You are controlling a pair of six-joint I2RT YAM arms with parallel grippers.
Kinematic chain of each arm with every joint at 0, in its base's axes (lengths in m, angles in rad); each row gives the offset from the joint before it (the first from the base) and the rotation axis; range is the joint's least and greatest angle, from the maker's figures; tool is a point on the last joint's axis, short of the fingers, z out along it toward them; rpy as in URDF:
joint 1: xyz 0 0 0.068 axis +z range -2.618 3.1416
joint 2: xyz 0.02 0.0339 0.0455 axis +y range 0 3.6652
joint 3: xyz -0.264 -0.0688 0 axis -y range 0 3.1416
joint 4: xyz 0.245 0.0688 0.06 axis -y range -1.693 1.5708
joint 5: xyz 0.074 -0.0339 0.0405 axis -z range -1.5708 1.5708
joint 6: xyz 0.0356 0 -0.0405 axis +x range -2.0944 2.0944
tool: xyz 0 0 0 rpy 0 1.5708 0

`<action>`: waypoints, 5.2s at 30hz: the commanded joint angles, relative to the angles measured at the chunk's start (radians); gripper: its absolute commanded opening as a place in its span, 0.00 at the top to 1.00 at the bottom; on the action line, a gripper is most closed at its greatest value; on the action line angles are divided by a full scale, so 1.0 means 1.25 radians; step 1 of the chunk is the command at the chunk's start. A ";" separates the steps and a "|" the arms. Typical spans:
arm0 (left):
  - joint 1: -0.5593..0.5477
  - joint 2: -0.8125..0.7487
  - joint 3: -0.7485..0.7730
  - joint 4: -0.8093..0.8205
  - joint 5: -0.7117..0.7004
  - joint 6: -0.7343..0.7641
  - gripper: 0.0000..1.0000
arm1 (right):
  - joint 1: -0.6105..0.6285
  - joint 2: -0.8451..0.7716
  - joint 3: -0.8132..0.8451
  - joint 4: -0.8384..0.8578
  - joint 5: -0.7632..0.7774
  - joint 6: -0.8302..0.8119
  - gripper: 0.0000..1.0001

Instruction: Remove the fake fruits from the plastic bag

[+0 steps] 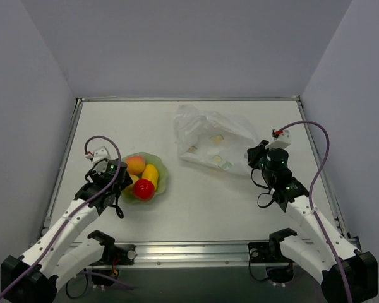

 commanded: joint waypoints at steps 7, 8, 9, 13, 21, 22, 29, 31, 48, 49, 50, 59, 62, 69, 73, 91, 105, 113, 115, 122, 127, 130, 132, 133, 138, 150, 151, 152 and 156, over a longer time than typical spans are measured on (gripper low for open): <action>0.014 0.053 -0.015 0.094 0.074 0.065 0.68 | -0.005 -0.023 -0.009 0.005 -0.006 -0.007 1.00; 0.014 0.057 -0.015 0.097 0.073 0.068 0.64 | -0.005 -0.023 -0.011 0.004 -0.006 -0.006 1.00; 0.015 0.062 -0.017 0.103 0.073 0.071 0.62 | -0.003 -0.027 -0.011 0.004 -0.007 -0.006 1.00; 0.022 0.087 -0.009 0.135 0.052 0.092 0.61 | -0.003 -0.033 -0.016 0.007 -0.012 -0.002 1.00; 0.032 0.164 -0.004 0.175 0.064 0.090 0.51 | -0.005 -0.046 -0.016 -0.001 -0.009 -0.008 1.00; 0.033 0.159 -0.007 0.175 0.069 0.087 0.48 | -0.003 -0.048 -0.016 -0.002 -0.009 -0.008 1.00; 0.032 0.064 -0.028 0.146 0.082 0.079 0.18 | -0.005 -0.038 -0.012 0.002 -0.015 -0.006 1.00; 0.031 0.051 -0.022 0.126 0.083 0.080 0.16 | -0.005 -0.037 -0.012 0.004 -0.015 -0.005 1.00; 0.006 -0.102 0.163 -0.007 0.175 0.119 0.21 | -0.002 -0.008 0.011 0.008 -0.008 -0.005 1.00; -0.014 -0.097 0.180 0.001 0.181 0.119 0.34 | -0.003 -0.007 0.013 0.009 -0.009 -0.005 1.00; -0.029 -0.081 0.186 0.016 0.185 0.118 0.41 | -0.003 -0.007 0.013 0.008 -0.011 -0.005 1.00; -0.336 0.388 0.445 0.234 0.172 0.192 0.67 | 0.009 -0.068 0.038 -0.041 -0.035 -0.007 1.00; -0.347 0.531 0.504 0.302 0.204 0.199 0.67 | 0.045 -0.136 0.034 -0.074 -0.074 0.006 1.00; -0.379 0.784 0.634 0.348 0.204 0.247 0.67 | 0.178 -0.244 -0.021 -0.131 -0.030 0.041 1.00; -0.388 0.900 0.753 0.351 0.186 0.287 0.67 | 0.182 -0.294 0.005 -0.149 -0.044 0.043 1.00; -0.331 0.862 0.672 0.383 -0.213 0.321 0.33 | 0.186 -0.368 -0.036 -0.233 -0.018 0.052 1.00; -0.268 0.928 0.619 0.483 0.002 0.207 0.23 | 0.228 -0.247 -0.057 -0.240 0.046 0.067 1.00; -0.261 0.759 0.533 0.557 -0.013 0.227 0.24 | 0.252 -0.232 -0.032 -0.206 0.236 0.051 1.00; -0.251 0.729 0.568 0.535 -0.019 0.264 0.24 | 0.251 -0.204 0.070 -0.206 0.269 -0.009 1.00; -0.232 0.636 0.687 0.421 -0.002 0.322 0.24 | 0.251 -0.157 0.255 -0.193 0.219 -0.051 1.00; -0.228 0.600 0.666 0.409 0.144 0.313 0.24 | 0.251 -0.140 0.247 -0.231 0.269 -0.040 1.00; -0.237 0.553 0.594 0.438 0.294 0.289 0.24 | 0.234 -0.086 0.189 -0.219 0.346 -0.026 1.00; -0.242 0.487 0.546 0.474 0.323 0.273 0.24 | 0.222 -0.087 0.120 -0.161 0.347 -0.003 1.00; -0.248 0.460 0.496 0.474 0.323 0.262 0.23 | 0.207 -0.094 0.095 -0.147 0.338 0.020 1.00; -0.262 0.234 0.349 0.389 0.290 0.235 0.22 | 0.133 -0.129 0.018 -0.172 0.247 0.070 0.96; -0.277 -0.110 0.211 0.075 0.192 0.247 0.17 | 0.179 -0.298 -0.001 -0.309 0.265 0.137 0.11; -0.277 -0.105 0.216 0.069 0.193 0.252 0.16 | 0.183 -0.287 0.023 -0.315 0.278 0.123 0.07; -0.277 -0.094 0.220 0.066 0.208 0.255 0.16 | 0.184 -0.260 0.075 -0.328 0.298 0.108 0.05; -0.277 -0.097 0.273 0.033 0.203 0.287 0.12 | 0.184 -0.194 0.199 -0.353 0.357 0.040 0.00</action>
